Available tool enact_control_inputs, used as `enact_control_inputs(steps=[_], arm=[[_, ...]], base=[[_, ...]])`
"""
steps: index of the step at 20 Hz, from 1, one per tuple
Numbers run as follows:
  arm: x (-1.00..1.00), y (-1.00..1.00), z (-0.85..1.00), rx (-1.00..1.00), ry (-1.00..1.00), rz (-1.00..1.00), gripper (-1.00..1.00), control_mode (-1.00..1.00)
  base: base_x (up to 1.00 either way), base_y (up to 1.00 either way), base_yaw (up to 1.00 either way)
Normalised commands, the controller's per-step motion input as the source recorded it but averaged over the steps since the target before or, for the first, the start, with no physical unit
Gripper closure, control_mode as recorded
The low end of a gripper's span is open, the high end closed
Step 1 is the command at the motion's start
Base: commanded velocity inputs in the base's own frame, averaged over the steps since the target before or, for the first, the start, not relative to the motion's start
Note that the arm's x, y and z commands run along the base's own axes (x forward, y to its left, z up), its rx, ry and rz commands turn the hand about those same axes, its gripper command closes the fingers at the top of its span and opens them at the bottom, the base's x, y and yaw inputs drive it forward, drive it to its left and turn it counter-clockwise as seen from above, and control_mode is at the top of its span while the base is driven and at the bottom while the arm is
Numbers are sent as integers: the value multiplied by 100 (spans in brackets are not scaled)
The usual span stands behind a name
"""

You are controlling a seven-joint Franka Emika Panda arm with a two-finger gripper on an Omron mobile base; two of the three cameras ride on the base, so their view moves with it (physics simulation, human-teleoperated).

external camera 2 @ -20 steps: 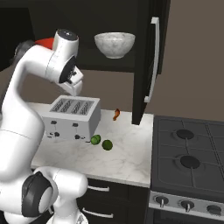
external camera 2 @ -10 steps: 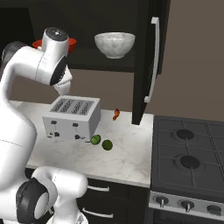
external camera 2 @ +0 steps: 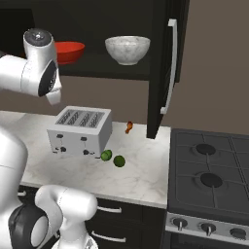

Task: Pick both bowls and place them on the counter. Then place the lime in one bowl and place the avocado in the other bowl.

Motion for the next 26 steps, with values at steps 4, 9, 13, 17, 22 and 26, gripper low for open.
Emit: enact_control_inputs(steps=[4,9,13,17,22,26], arm=[[13,10,26,8,0,-9,-100,-100],[22,6,27,8,0,-3,-100,-100],[34,8,19,8,0,0,-100,-100],[48,14,10,3,0,0,-100,-100],[53,16,6,0,0,0,-100,-100],[52,15,10,0,0,0,-100,-100]], base=[[0,0,0],[0,0,0],[0,0,0],[0,0,0],[0,0,0],[0,0,0]])
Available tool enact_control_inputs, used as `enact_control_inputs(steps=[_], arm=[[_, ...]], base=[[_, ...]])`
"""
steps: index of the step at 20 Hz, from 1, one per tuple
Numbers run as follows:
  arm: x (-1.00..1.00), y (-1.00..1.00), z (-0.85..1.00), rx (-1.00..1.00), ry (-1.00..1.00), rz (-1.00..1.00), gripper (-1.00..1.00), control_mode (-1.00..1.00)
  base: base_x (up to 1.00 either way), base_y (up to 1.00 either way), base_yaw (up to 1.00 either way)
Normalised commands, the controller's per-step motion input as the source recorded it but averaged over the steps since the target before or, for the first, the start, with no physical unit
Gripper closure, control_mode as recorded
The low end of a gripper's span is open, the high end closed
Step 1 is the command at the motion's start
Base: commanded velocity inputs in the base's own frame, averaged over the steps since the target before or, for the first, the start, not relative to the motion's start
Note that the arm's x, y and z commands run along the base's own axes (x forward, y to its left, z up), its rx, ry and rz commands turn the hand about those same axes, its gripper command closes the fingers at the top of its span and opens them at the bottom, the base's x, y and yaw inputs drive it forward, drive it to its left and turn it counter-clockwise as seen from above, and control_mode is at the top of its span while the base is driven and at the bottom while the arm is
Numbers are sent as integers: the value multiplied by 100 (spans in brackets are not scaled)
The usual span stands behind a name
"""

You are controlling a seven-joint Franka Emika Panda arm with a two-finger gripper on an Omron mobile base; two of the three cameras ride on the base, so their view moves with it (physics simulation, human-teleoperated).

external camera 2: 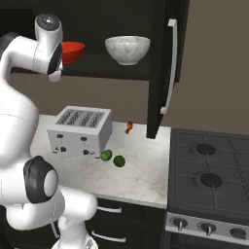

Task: Pick both bowls and place them on the counter. Then place the lime in one bowl and place the avocado in the other bowl.

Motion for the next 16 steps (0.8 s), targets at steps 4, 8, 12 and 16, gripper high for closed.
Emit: enact_control_inputs(steps=[4,8,12,16], arm=[[46,11,10,0,0,0,-100,-100],[45,9,3,0,0,0,-100,-100],[45,8,0,0,0,0,-100,-100],[42,8,0,0,2,0,-100,-100]], base=[[0,0,0],[0,0,0],[0,0,0],[0,0,0]])
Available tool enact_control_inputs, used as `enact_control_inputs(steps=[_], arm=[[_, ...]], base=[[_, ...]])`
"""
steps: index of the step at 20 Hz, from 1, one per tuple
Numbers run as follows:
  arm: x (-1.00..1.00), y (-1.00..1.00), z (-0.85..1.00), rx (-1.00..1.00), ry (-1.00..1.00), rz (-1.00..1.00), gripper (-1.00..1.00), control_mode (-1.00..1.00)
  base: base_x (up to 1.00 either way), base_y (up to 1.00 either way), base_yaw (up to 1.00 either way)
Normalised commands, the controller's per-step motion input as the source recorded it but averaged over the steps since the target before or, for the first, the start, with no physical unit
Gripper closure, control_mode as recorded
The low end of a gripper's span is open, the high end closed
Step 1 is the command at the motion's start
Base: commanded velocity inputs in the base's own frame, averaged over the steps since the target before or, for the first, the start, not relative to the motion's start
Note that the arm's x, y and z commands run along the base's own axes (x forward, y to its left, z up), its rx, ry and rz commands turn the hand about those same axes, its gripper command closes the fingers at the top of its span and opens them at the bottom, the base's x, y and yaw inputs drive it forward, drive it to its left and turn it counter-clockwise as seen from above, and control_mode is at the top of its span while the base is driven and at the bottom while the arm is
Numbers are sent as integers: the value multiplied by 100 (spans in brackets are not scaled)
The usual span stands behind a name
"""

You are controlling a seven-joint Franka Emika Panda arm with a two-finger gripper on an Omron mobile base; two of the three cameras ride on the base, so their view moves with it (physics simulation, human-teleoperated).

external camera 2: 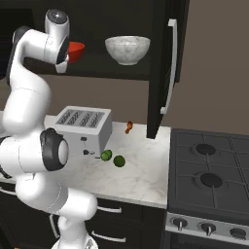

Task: Pick both bowls and place them on the counter. Then place the lime in one bowl and place the avocado in the other bowl.

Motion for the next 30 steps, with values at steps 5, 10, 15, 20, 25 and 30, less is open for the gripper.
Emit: enact_control_inputs(steps=[5,10,15,20,25,30], arm=[[40,9,0,0,3,0,-100,-100],[37,9,0,0,7,0,-100,-100],[27,10,-6,0,14,0,-100,-100],[26,10,-1,0,10,0,-100,-100],[14,11,-8,0,9,0,100,-100],[9,10,-17,0,12,0,100,-100]], base=[[0,0,0],[0,0,0],[0,0,0],[0,0,0],[0,0,0],[0,0,0]])
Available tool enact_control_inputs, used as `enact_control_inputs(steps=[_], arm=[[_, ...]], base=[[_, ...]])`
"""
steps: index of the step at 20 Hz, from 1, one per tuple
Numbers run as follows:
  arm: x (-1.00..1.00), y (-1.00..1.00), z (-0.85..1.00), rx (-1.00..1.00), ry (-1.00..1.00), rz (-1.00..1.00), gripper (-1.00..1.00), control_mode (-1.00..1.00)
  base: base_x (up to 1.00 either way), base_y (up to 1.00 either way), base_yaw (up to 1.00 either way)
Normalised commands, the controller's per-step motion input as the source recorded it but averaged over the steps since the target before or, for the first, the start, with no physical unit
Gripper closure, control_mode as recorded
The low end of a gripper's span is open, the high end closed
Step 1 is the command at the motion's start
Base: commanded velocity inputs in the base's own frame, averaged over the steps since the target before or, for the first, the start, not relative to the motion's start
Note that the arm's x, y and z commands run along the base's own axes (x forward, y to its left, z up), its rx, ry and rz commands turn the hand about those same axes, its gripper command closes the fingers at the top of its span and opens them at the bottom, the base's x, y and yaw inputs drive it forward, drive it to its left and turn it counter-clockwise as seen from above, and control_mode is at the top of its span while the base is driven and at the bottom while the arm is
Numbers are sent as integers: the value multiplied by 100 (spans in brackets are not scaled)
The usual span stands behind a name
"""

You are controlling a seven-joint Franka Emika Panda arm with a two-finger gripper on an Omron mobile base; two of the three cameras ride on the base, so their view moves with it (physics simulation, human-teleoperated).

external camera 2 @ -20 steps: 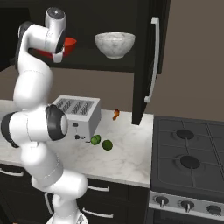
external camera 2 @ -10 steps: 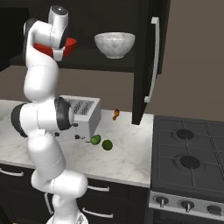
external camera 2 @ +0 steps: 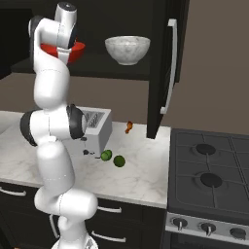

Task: Pick both bowls and place them on the counter. Then place the lime in one bowl and place the avocado in the other bowl.

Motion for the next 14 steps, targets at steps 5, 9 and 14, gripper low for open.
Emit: enact_control_inputs(steps=[5,9,14], arm=[[-11,0,-11,0,12,0,100,-100],[-31,0,-1,0,2,0,100,-100],[-54,0,0,0,0,0,100,-100]], base=[[0,0,0],[0,0,0],[0,0,0]])
